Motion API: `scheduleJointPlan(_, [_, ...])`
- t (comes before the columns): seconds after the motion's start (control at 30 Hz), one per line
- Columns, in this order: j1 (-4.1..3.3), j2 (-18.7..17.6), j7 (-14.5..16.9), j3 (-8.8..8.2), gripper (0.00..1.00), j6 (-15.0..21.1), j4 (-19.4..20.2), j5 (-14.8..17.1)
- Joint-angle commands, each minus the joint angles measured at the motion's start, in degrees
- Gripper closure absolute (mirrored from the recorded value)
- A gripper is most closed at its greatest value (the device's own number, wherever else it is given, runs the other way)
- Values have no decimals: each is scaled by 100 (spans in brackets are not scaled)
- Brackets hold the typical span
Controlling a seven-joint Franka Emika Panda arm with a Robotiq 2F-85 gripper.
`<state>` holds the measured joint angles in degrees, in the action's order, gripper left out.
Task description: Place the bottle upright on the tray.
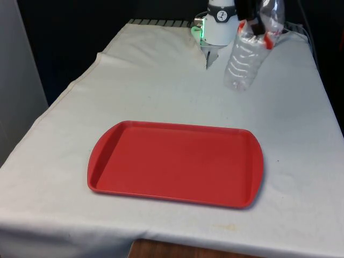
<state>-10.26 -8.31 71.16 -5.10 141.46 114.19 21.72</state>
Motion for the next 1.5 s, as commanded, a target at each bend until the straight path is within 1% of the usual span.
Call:
scheduleJointPlan(0.0, [23,-34,115,0,67,120,17,126])
scheduleJointPlan(0.2, [52,-206,350,-97,67,264,0,390])
scheduleJointPlan(0.23, [52,-264,435,-132,67,309,-11,487])
scheduleJointPlan(0.27, [29,-246,372,-160,67,246,0,413])
scheduleJointPlan(0.3, [57,-292,487,-143,67,338,-11,544])
scheduleJointPlan(0.33, [69,-321,533,-155,67,361,-17,596])
scheduleJointPlan(0.43, [80,-407,665,-195,67,430,-34,751])
scheduleJointPlan(0.47, [86,-458,751,-218,67,470,-46,859])
scheduleJointPlan(0.5, [86,-458,751,-218,67,470,-46,859])
scheduleJointPlan(0.53, [97,-504,842,-241,67,510,-69,974])
scheduleJointPlan(0.57, [63,-464,739,-269,67,441,-29,848])
scheduleJointPlan(0.6, [103,-533,888,-246,67,527,-80,1031])
scheduleJointPlan(0.7, [109,-607,1026,-281,67,561,-120,1215])
scheduleJointPlan(0.73, [115,-659,1106,-304,67,579,-155,1329])
scheduleJointPlan(0.83, [126,-745,1232,-338,67,596,-206,1495])
scheduleJointPlan(0.87, [92,-710,1140,-378,67,516,-172,1381])
scheduleJointPlan(0.9, [132,-768,1266,-350,67,602,-223,1547])
scheduleJointPlan(1.1, [155,-968,1518,-430,67,665,-327,1908])
scheduleJointPlan(1.13, [155,-997,1547,-441,67,670,-344,1954])
scheduleJointPlan(1.17, [120,-963,1478,-487,67,602,-304,1862])
scheduleJointPlan(1.2, [160,-1026,1587,-453,67,670,-367,2011])
scheduleJointPlan(1.33, [178,-1197,1776,-510,67,676,-493,2303])
scheduleJointPlan(1.43, [183,-1301,1914,-561,67,665,-567,2487])
scheduleJointPlan(1.47, [132,-1283,1839,-619,67,607,-527,2412])
